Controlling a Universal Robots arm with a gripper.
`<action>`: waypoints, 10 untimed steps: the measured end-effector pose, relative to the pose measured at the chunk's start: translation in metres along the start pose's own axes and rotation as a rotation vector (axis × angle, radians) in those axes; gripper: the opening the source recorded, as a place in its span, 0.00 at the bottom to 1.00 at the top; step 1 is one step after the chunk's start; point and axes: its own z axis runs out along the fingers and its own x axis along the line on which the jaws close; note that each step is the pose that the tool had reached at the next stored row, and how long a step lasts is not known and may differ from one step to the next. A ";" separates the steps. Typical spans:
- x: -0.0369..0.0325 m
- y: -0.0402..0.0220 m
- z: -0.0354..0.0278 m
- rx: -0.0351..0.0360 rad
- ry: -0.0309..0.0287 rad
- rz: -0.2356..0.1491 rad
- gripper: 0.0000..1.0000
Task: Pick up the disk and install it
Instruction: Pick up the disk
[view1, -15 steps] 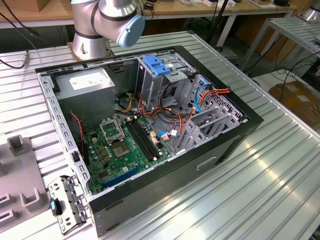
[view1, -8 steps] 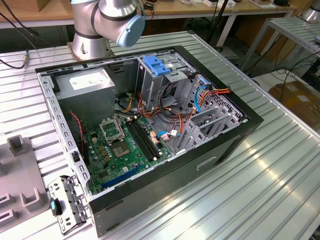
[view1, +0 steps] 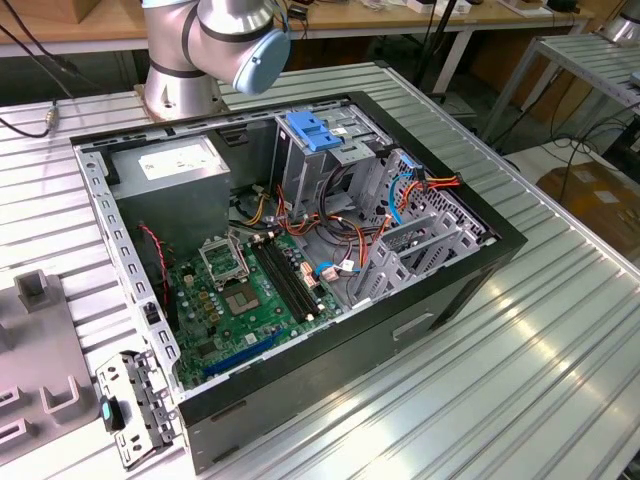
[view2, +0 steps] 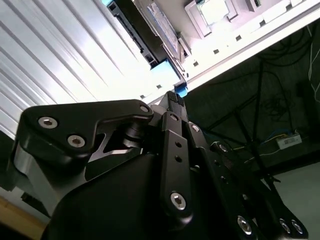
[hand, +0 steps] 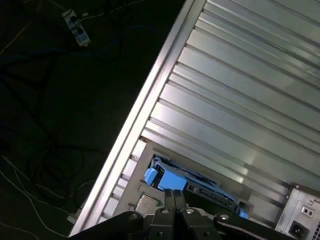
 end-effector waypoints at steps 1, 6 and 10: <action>0.0000 0.0000 0.0000 -0.0003 0.0007 -0.014 0.11; 0.0000 0.0000 0.0000 -0.0025 0.0047 -0.104 0.11; 0.0000 0.0000 0.0000 -0.0043 0.0078 -0.176 0.11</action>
